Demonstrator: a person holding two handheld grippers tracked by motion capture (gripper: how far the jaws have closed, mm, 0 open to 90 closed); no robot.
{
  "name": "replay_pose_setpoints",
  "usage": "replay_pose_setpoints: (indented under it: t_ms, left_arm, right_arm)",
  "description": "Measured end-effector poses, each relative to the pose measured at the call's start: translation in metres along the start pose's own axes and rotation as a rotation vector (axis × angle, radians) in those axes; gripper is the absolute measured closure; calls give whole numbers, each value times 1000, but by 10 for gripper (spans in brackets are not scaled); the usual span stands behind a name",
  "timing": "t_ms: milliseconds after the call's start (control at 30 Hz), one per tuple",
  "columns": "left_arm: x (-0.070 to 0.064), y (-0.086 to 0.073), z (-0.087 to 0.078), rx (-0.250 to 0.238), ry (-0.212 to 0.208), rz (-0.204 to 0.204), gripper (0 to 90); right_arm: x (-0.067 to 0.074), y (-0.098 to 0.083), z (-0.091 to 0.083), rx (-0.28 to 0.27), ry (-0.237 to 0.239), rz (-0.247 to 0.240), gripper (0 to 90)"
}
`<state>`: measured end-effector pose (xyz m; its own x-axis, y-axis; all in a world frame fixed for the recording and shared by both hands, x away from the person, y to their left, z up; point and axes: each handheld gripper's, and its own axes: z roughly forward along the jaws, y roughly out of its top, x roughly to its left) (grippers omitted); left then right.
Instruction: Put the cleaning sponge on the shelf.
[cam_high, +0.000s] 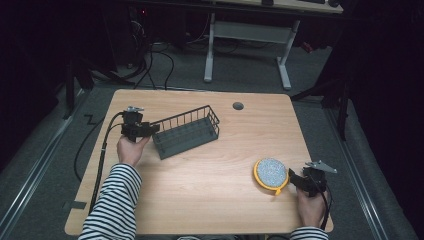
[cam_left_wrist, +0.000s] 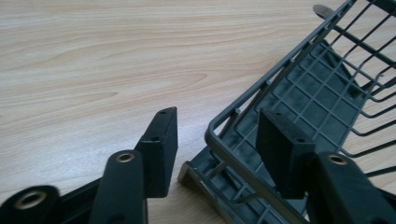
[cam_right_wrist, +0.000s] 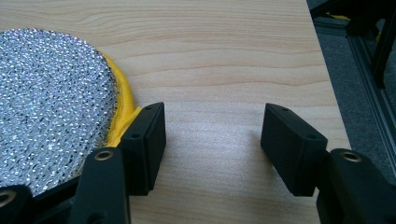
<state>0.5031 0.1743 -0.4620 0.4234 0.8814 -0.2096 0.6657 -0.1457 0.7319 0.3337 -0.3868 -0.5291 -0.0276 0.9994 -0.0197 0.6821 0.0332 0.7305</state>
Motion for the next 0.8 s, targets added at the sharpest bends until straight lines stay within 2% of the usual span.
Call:
replay_pose_setpoints:
  t_ms: [233,367,800]
  left_arm:
    - [-3,0,1,-7,4,0,585]
    - [-3,1,1,-6,6,-15,637]
    - [-6,1,0,9,23,-20,644]
  right_arm:
    - [0,0,0,0,1,0,404]
    - [0,0,0,2,4,-2,396]
    - [0,0,0,1,6,-6,391]
